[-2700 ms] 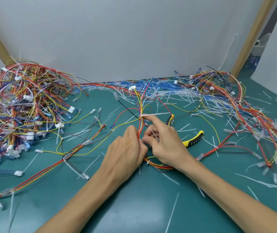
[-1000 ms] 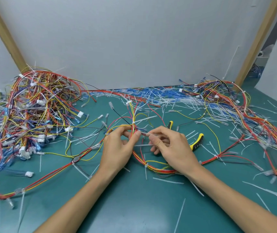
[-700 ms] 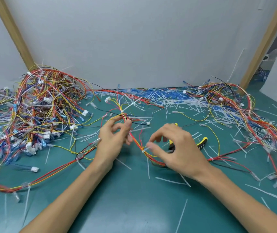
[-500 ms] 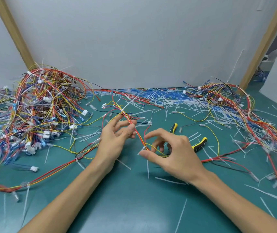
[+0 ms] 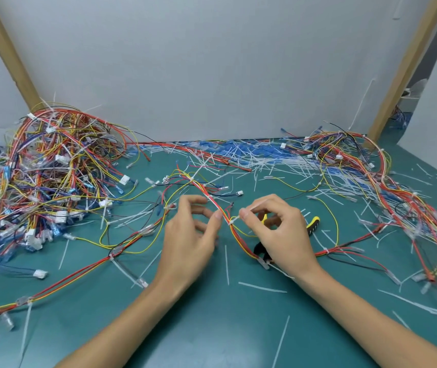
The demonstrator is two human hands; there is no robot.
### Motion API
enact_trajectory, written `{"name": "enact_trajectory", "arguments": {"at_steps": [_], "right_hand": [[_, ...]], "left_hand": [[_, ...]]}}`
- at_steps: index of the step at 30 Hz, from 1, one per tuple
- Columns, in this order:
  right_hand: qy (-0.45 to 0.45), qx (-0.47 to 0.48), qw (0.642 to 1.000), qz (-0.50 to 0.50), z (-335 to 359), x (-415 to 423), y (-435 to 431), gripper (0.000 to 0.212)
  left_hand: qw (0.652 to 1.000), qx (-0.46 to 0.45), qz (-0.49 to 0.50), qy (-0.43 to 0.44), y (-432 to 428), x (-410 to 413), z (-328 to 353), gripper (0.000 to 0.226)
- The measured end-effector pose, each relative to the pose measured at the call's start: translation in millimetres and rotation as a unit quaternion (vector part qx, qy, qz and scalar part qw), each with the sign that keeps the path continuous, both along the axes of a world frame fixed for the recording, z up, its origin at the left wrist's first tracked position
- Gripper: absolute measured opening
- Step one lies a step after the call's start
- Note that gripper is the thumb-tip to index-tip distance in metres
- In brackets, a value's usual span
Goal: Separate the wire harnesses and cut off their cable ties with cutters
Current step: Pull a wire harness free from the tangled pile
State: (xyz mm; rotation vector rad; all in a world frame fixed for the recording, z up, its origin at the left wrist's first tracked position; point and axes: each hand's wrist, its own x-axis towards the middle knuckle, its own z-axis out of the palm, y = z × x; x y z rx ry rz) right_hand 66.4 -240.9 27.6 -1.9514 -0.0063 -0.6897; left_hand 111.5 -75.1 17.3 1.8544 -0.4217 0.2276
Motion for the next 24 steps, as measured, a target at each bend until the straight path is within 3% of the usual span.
{"name": "enact_trajectory", "arguments": {"at_steps": [2,8,13,17,24], "right_hand": [[-0.008,-0.001,1.0,0.003,0.5,0.0,0.4,0.024],[-0.021,-0.033,0.999,0.01,-3.8,-0.9,2.2,0.015],[-0.03,-0.066,0.997,0.008,-5.4,-0.6,1.9,0.01],[-0.048,-0.112,0.992,0.015,-6.0,-2.5,4.4,0.009],[-0.074,-0.128,0.989,0.002,-4.8,-5.3,13.9,0.013]], "left_hand": [[0.999,0.033,0.0,-0.036,-5.7,-7.8,0.2,0.017],[0.993,-0.058,-0.044,0.089,-10.8,-10.4,-1.5,0.018],[0.986,-0.102,-0.072,0.11,-9.9,-4.5,-0.3,0.017],[0.987,-0.097,-0.071,0.108,-8.9,-1.4,-0.9,0.031],[0.992,-0.076,-0.074,0.063,-7.6,3.9,-0.9,0.033]]}}
